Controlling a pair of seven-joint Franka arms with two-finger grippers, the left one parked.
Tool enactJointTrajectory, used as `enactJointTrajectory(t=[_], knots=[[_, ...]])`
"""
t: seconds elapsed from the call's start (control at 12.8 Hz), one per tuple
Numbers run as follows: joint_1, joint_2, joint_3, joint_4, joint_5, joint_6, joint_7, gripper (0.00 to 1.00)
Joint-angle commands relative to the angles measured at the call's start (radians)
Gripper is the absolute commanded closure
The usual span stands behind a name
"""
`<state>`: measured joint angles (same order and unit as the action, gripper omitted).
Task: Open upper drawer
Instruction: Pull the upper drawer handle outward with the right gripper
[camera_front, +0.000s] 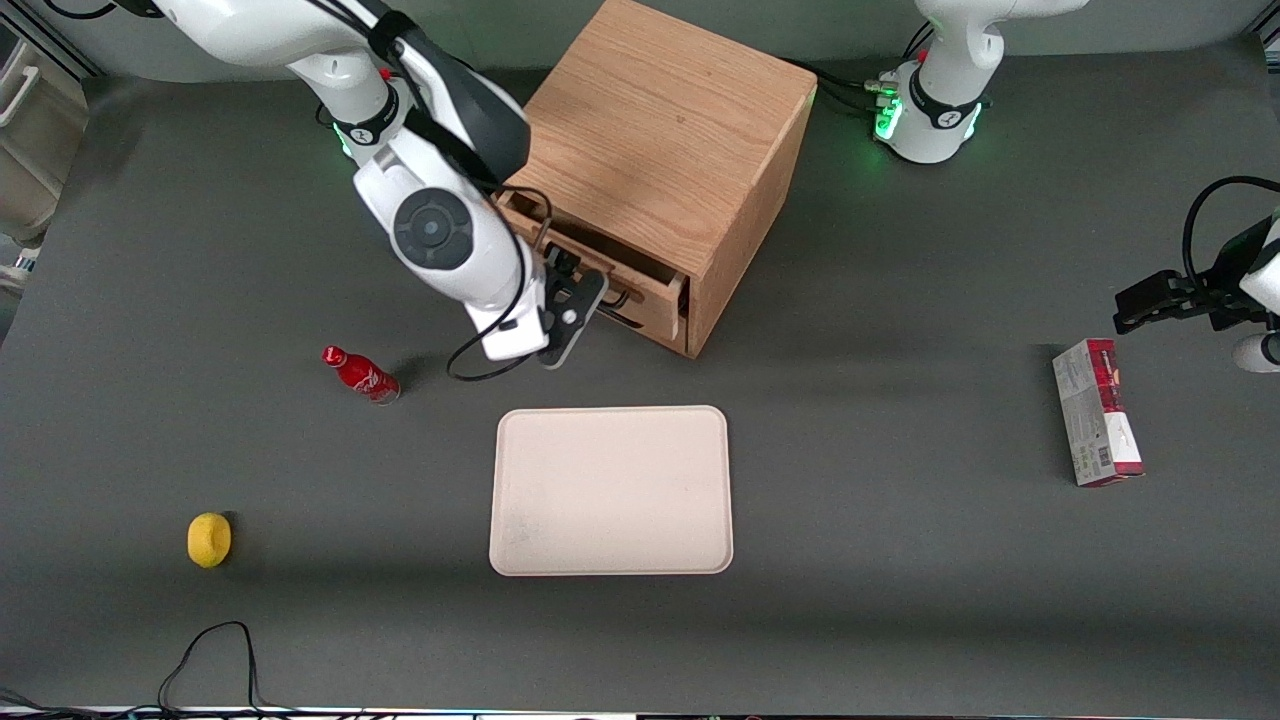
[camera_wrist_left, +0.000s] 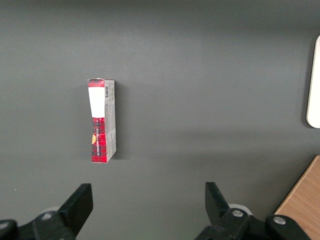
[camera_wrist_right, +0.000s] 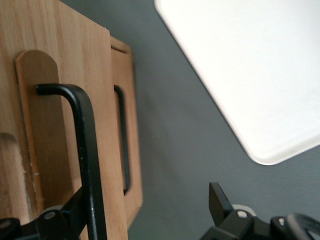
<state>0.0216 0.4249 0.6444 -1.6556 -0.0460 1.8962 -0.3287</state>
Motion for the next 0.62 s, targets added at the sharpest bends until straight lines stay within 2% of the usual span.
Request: enactJointTrajectory(t=[0.0, 0.55], knots=[[-0.006, 0.035, -0.026, 0.057, -0.014, -0.002, -0.067, 0.0], [-0.006, 0.097, -0.159, 0.207, -0.012, -0.02, -0.135, 0.0]])
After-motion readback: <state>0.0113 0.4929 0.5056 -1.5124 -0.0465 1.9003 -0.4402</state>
